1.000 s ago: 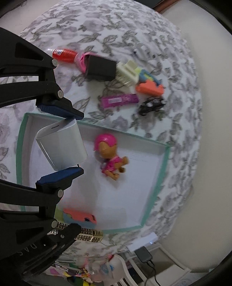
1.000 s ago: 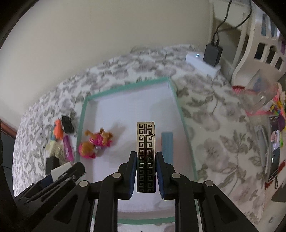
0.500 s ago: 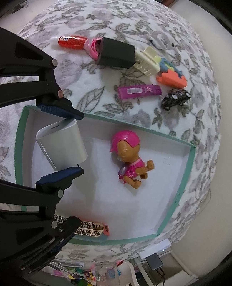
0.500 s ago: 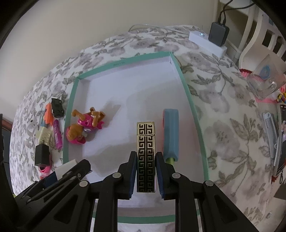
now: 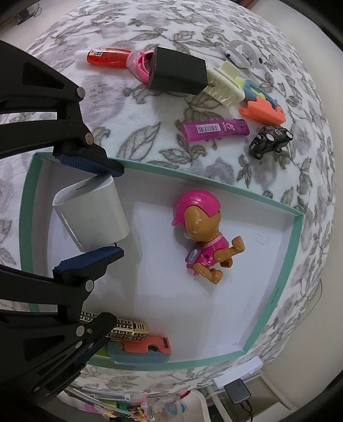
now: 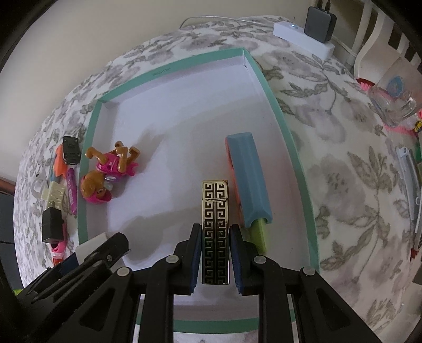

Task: Organize rigid objects
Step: 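Carry the charger and black-gold box over the tray, lowering them inside, then open both tools to release the charger and box in the tray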

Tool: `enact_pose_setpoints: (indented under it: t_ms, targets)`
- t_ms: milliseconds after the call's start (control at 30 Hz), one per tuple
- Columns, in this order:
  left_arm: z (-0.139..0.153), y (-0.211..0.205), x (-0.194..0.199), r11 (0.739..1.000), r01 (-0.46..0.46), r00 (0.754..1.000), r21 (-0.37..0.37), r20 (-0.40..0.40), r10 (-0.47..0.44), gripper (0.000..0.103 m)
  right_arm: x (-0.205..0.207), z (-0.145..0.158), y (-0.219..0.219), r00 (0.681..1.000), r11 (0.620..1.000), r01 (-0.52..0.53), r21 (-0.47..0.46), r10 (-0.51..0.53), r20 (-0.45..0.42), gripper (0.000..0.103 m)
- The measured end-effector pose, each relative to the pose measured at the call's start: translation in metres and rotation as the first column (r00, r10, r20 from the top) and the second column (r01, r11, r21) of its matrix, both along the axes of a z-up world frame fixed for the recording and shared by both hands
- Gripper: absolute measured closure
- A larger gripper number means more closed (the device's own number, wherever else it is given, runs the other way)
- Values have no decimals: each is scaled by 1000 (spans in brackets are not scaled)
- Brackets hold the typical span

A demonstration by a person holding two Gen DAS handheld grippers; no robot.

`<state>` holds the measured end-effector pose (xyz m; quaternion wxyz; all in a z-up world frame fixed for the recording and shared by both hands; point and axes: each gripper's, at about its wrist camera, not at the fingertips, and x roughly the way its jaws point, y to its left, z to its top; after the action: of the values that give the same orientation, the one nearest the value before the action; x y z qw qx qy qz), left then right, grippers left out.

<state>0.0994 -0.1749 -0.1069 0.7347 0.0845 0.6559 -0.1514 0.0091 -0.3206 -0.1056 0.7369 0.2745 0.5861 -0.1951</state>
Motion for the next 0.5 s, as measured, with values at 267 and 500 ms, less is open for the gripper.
enact_pose_setpoints:
  t_ms: [267,500]
  targets:
    - [1,3,2,1000,-11,1000,-10,-4,11,46,2,-5,2,1000,1000,-4,3,4,-12,78]
    - [7,7,5,1000,-11,1000,-18,2,11,46,3,8,2,1000,1000,-5,-20,5,14,78]
